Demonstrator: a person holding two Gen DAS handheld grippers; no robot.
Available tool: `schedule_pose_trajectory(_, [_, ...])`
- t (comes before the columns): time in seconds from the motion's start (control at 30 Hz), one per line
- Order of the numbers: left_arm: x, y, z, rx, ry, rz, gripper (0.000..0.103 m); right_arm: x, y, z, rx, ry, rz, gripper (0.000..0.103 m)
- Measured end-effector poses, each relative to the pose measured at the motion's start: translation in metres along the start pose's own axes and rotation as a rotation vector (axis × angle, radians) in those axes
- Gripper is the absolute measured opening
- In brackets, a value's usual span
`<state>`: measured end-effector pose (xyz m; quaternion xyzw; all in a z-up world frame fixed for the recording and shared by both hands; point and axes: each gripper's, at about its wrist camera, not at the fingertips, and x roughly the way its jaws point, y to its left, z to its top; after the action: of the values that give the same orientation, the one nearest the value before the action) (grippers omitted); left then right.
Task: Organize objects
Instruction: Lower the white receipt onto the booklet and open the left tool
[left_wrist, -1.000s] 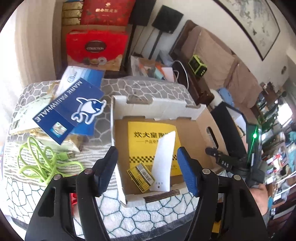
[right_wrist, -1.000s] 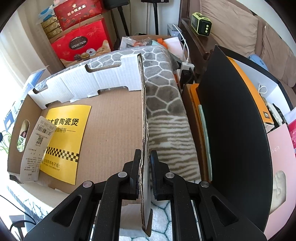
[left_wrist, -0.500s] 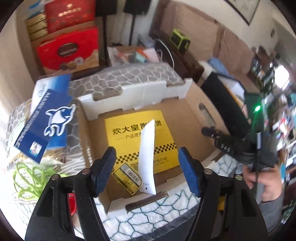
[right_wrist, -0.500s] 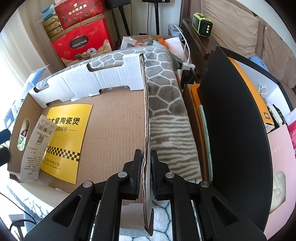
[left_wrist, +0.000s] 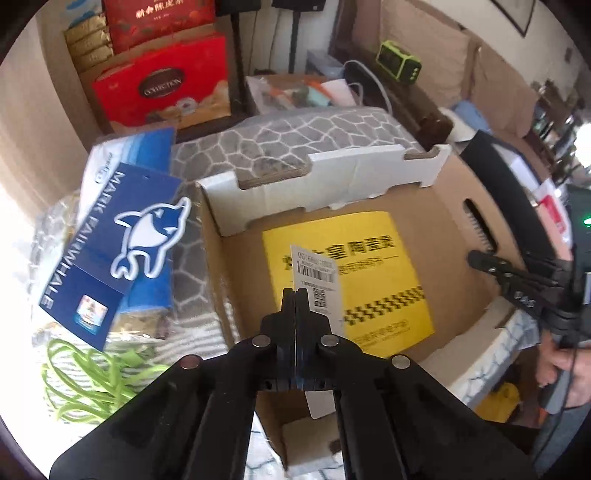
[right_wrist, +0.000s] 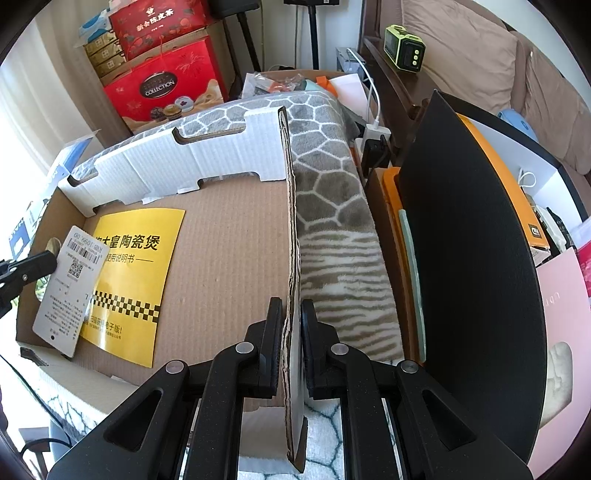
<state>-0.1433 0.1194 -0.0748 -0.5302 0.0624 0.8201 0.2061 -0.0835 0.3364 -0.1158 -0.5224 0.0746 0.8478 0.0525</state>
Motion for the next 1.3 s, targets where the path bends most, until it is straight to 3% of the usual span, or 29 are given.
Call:
schedule_pose_trajectory(0.2, [0.003,0.005,0.003,-0.064,0.038,-0.122,0.001,-0.001,0.0,0.0,0.006,0.003,0.005,0.01])
schedule_pose_trajectory(0.33, [0.003,0.002,0.006,-0.065,0.03,-0.114,0.02,-0.001,0.0,0.0,0.004,0.002,0.005,0.01])
schedule_pose_trajectory(0.4, [0.007,-0.003,0.007,-0.044,0.037,-0.11,0.016,-0.001,-0.001,0.0,0.003,0.002,0.006,0.01])
schedule_pose_trajectory(0.43, [0.009,-0.006,0.007,-0.033,0.04,-0.11,0.005,-0.001,-0.001,0.0,0.003,0.003,0.006,0.01])
schedule_pose_trajectory(0.47, [0.01,-0.008,0.007,-0.024,0.042,-0.104,0.002,-0.001,-0.001,0.0,0.004,0.003,0.006,0.01])
schedule_pose_trajectory(0.6, [0.005,-0.007,0.006,-0.036,-0.002,-0.041,0.0,-0.002,-0.001,-0.001,0.012,0.002,0.004,0.01])
schedule_pose_trajectory(0.9, [-0.015,0.034,-0.006,-0.274,-0.091,-0.052,0.0,-0.002,0.002,-0.002,0.012,-0.002,0.007,0.011])
schedule_pose_trajectory(1.1, [-0.004,0.038,-0.01,-0.383,-0.083,-0.089,0.0,-0.002,0.004,-0.002,0.012,-0.002,0.006,0.011])
schedule_pose_trajectory(1.3, [0.009,0.046,-0.013,-0.555,-0.101,-0.163,0.0,-0.002,0.003,-0.001,0.012,-0.002,0.004,0.011])
